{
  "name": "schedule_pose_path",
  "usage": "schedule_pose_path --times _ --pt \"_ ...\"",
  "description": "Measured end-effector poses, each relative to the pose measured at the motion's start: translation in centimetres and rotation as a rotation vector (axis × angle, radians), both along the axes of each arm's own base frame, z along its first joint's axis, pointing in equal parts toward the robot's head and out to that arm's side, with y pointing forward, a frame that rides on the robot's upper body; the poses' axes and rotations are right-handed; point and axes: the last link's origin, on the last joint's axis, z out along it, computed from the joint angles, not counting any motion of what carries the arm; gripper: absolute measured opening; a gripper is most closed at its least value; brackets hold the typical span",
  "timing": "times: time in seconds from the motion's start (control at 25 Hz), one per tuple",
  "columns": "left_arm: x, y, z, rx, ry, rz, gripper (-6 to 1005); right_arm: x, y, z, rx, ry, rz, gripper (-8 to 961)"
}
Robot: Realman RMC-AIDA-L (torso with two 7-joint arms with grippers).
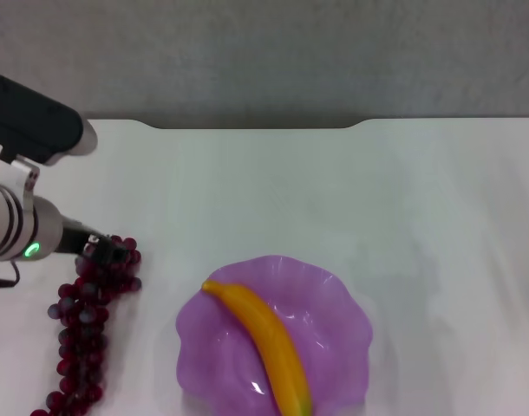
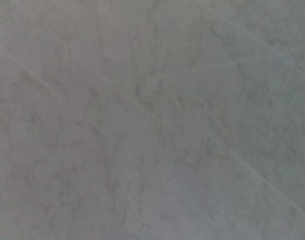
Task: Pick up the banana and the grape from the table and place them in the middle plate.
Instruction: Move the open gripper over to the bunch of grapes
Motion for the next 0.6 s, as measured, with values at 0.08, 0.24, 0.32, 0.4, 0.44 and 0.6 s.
schedule_pose_path --times 0.08,0.24,0.32,0.4,0.44,0.6 --pt "-0.1 -0.1 -0.2 -0.022 0.012 0.011 757 -0.1 0.0 0.0 0.0 0.0 0.003 880" --pt "-0.2 -0.1 -0.7 -0.051 0.029 0.019 757 -0.3 0.0 0.0 -0.002 -0.001 0.005 880" --pt "-0.6 0.1 -1.0 -0.062 0.037 0.029 757 -0.4 0.0 -0.1 -0.004 -0.001 0.007 880" --pt "-1.1 0.4 -1.4 -0.067 0.041 0.041 757 -0.5 0.1 -0.2 -0.008 -0.002 0.01 880" --pt "-1.3 0.6 -1.5 -0.068 0.043 0.046 757 -0.5 0.1 -0.2 -0.009 -0.002 0.01 880" --pt "-2.3 1.1 -2.2 -0.075 0.053 0.069 757 -0.5 0.1 -0.2 -0.011 -0.002 0.011 880"
